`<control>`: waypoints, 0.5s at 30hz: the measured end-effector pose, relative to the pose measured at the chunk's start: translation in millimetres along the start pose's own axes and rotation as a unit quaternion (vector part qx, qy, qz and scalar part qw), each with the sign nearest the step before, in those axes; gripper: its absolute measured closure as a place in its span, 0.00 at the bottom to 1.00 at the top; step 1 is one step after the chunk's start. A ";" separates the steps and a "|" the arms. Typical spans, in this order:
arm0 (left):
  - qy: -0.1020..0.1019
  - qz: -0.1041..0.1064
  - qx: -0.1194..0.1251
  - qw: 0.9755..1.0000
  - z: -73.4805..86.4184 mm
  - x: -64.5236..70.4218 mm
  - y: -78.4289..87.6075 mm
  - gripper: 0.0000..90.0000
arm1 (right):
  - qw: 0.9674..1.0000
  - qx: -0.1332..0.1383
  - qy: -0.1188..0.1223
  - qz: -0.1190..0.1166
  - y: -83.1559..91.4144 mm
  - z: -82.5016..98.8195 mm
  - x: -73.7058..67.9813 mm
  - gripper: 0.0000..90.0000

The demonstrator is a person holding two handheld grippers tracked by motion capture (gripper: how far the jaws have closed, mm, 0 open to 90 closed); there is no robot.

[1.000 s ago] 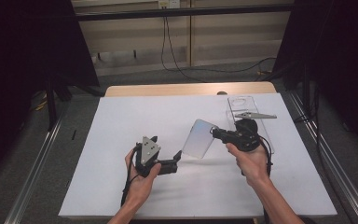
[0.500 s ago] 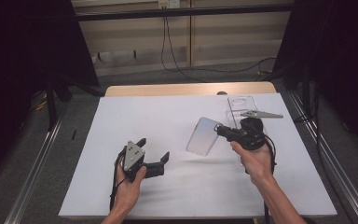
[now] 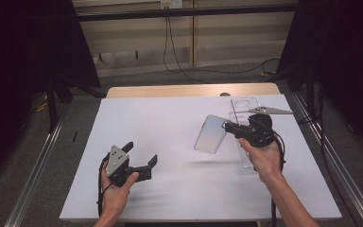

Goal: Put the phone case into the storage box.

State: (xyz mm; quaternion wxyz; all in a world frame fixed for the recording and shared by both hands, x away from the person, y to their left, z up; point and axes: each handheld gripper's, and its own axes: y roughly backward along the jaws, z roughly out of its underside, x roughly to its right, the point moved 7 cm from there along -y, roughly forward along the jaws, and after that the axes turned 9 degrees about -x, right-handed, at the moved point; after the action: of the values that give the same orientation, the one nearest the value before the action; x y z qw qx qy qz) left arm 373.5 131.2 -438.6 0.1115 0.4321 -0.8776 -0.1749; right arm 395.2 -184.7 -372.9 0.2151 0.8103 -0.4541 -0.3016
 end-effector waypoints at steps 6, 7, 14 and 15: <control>-0.012 -0.001 0.000 1.000 3.9 -1.9 10.5 0.03 | 1.000 0.001 0.006 0.012 3.9 -7.5 4.8 0.94; -0.013 -0.002 -0.001 1.000 5.9 -2.9 12.3 0.03 | 1.000 0.002 0.006 0.014 4.5 -8.9 5.4 0.94; -0.003 -0.011 -0.003 1.000 14.7 -13.4 22.8 0.04 | 1.000 0.010 0.009 0.025 8.3 -19.0 11.2 0.94; -0.005 -0.011 -0.002 1.000 14.8 -14.2 24.2 0.04 | 1.000 0.011 0.008 0.027 8.8 -20.5 12.4 0.94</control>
State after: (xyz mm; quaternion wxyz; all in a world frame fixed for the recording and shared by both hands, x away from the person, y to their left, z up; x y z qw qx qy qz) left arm 359.6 159.3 -443.0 0.1064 0.4408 -0.8730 -0.1797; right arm 408.9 -198.2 -356.2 0.2178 0.8025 -0.4775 -0.2836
